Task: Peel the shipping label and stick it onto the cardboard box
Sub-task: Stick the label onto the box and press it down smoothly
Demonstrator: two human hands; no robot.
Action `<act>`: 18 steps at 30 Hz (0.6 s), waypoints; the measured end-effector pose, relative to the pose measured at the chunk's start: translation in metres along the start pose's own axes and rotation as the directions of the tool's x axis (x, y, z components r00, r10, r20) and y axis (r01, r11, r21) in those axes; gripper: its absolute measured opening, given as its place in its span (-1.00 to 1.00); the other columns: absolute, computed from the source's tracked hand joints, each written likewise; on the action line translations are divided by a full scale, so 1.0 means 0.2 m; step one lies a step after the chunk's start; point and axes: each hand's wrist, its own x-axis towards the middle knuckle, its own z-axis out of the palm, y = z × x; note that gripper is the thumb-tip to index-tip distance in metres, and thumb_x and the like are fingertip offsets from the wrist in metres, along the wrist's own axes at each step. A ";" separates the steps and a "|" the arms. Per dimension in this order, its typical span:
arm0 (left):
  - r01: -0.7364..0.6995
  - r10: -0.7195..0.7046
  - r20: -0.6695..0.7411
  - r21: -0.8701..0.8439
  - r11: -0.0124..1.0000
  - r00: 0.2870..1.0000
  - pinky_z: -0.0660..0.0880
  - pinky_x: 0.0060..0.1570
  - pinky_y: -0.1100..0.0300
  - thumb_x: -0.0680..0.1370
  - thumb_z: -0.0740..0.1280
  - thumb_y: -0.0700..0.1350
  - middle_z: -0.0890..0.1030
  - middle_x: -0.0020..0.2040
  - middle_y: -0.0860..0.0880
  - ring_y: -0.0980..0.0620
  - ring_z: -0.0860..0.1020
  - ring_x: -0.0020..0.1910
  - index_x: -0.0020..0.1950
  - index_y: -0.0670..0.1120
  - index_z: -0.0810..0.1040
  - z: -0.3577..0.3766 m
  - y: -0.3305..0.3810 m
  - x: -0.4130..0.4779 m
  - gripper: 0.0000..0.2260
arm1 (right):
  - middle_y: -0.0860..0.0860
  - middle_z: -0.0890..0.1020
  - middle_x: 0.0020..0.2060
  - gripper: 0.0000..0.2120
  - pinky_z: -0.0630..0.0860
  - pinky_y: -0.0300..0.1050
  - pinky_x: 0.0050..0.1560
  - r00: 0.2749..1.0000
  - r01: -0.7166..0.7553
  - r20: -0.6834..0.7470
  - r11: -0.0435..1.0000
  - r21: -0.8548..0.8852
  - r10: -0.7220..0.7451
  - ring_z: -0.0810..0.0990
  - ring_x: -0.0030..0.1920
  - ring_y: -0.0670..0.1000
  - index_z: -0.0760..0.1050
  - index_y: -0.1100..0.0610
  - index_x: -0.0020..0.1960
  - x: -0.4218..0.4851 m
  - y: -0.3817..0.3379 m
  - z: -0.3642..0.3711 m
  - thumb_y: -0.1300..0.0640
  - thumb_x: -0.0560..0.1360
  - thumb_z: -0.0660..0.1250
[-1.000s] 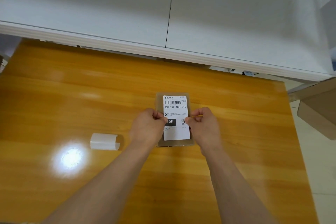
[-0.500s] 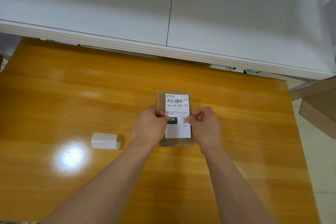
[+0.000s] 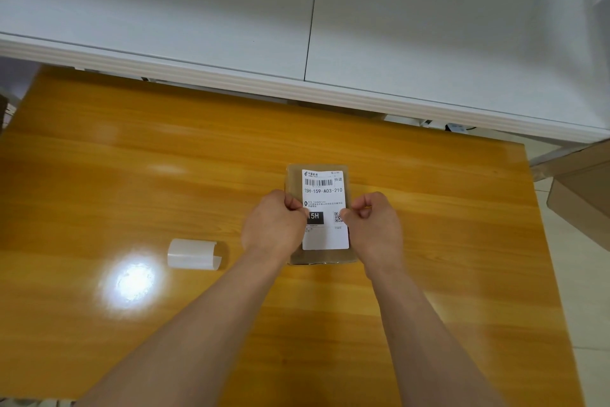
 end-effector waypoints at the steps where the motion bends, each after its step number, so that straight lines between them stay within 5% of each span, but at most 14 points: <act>1: 0.003 -0.003 -0.001 0.009 1.000 1.000 0.45 -0.18 0.15 0.51 0.36 0.00 0.64 -0.08 0.11 -0.03 0.60 -0.04 -0.12 0.07 0.53 0.00 0.00 0.00 -0.95 | -0.13 0.50 -0.34 -0.88 0.42 -0.10 -0.18 1.000 0.001 -0.002 1.000 -0.001 -0.001 0.49 -0.28 -0.06 0.49 0.10 -0.04 0.00 0.00 0.00 0.20 0.50 0.43; 15: -0.006 0.007 -0.012 0.142 0.990 1.000 0.46 -0.18 0.15 0.48 0.32 -0.03 0.66 -0.04 0.05 -0.09 0.60 -0.02 -0.15 0.08 0.48 0.00 0.04 0.00 -0.96 | -0.15 0.51 -0.31 -0.89 0.44 -0.09 -0.14 1.000 0.005 -0.018 0.999 -0.031 -0.005 0.53 -0.19 0.01 0.51 0.10 -0.03 0.00 0.00 0.01 0.18 0.50 0.43; 18: -0.006 0.009 -0.018 0.147 0.989 1.000 0.42 -0.20 0.14 0.48 0.34 0.03 0.64 -0.04 0.06 -0.08 0.59 -0.02 -0.23 0.07 0.40 0.01 0.04 -0.01 -0.84 | -0.13 0.53 -0.31 -0.90 0.47 -0.07 -0.14 1.000 0.011 -0.026 0.999 -0.034 -0.012 0.55 -0.18 0.03 0.53 0.11 -0.03 0.00 0.00 0.01 0.17 0.49 0.43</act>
